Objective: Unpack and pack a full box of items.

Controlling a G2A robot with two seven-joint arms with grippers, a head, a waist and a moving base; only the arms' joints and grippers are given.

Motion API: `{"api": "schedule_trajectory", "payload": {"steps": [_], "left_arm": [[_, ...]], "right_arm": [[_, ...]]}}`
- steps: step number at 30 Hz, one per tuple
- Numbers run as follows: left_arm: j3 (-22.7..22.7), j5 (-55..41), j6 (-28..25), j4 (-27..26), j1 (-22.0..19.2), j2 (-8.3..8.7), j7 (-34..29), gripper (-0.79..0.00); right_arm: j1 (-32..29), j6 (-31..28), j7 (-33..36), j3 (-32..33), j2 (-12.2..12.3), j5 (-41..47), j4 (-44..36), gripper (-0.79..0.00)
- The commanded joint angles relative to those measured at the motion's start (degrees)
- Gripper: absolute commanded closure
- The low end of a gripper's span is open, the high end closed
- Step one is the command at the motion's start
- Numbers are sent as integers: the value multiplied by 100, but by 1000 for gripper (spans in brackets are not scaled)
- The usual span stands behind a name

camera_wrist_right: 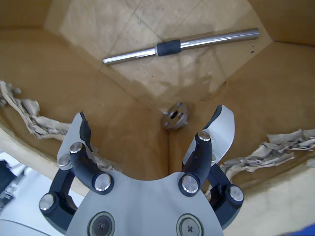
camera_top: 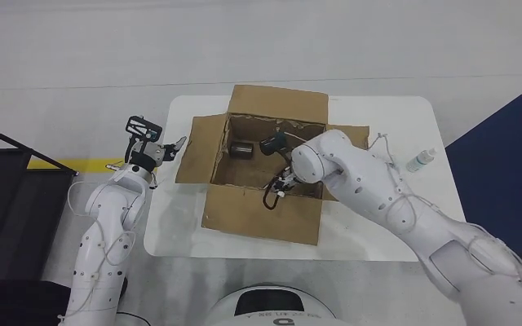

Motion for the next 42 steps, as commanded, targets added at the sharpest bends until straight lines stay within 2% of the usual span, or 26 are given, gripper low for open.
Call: {"api": "schedule_trajectory", "payload": {"steps": [1,3,13,16,17,20,24,25,27,32,37,38,42], "left_arm": [[0,0,0,0,0,0,0,-785],[0,0,0,0,0,0,0,-785],[0,0,0,0,0,0,0,-785],[0,0,0,0,0,0,0,-785],[0,0,0,0,0,0,0,-785],[0,0,0,0,0,0,0,-785],[0,0,0,0,0,0,0,-785],[0,0,0,0,0,0,0,-785],[0,0,0,0,0,0,0,-785],[0,0,0,0,0,0,0,-785],[0,0,0,0,0,0,0,-785],[0,0,0,0,0,0,0,-785],[0,0,0,0,0,0,0,-785]], "right_arm": [[211,-65,101,-151,-63,-289,168,-785],[277,-68,104,-216,-128,-288,290,-785],[277,-68,104,-216,-128,-288,290,-785],[138,-214,-236,-152,-125,-233,405,-785],[111,-187,-329,-121,-124,-270,408,-785],[-37,375,-402,-28,-104,-545,351,-785],[-205,525,-489,103,-87,-612,508,-785],[-235,531,-495,99,-99,-601,567,-693],[-245,528,-492,60,-146,-585,726,-594],[-129,620,-582,-113,-360,-504,1264,-570],[-7,775,-737,-224,-575,-321,1662,-443],[4,840,-802,-234,-607,-300,1749,-394],[32,972,-933,-351,-721,-277,1950,-391]]}}
